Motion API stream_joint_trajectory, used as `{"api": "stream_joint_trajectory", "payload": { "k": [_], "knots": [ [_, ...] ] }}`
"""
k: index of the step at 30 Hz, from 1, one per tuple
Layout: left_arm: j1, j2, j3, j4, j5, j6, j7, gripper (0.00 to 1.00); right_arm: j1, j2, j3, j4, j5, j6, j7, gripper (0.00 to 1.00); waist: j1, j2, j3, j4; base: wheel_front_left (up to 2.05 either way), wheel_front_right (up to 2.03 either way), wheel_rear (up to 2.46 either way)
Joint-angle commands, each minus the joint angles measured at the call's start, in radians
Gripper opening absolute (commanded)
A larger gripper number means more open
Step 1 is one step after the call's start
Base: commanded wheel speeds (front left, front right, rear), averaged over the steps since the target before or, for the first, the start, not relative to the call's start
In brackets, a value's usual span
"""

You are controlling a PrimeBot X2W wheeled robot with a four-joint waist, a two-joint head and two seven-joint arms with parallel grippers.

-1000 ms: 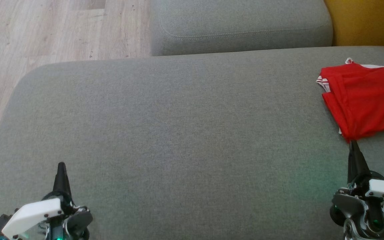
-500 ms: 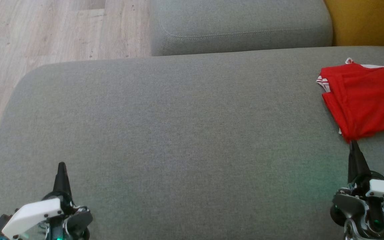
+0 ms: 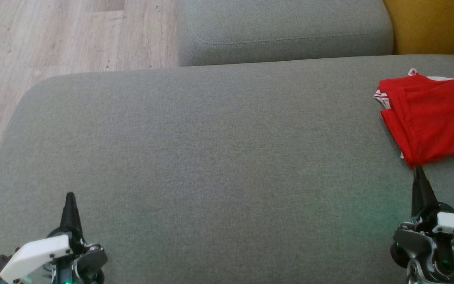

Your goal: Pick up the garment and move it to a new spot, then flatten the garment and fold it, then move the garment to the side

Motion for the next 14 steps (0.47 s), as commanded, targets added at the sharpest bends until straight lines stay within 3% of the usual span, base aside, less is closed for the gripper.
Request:
{"api": "stream_joint_trajectory", "payload": {
  "k": [1,14],
  "knots": [
    [-0.05,0.009,0.032,-0.029,0.009,-0.007,0.007,0.0,-0.05,-0.011,0.016,-0.032,-0.004,-0.001,0.008,0.0,0.0,0.0,0.0,0.0,0.0,0.0,0.0],
    [-0.05,0.006,0.036,-0.029,0.012,-0.007,0.01,0.0,-0.05,-0.009,0.013,-0.032,-0.006,-0.001,0.011,0.0,0.0,0.0,0.0,0.0,0.0,0.0,0.0]
  ]
}}
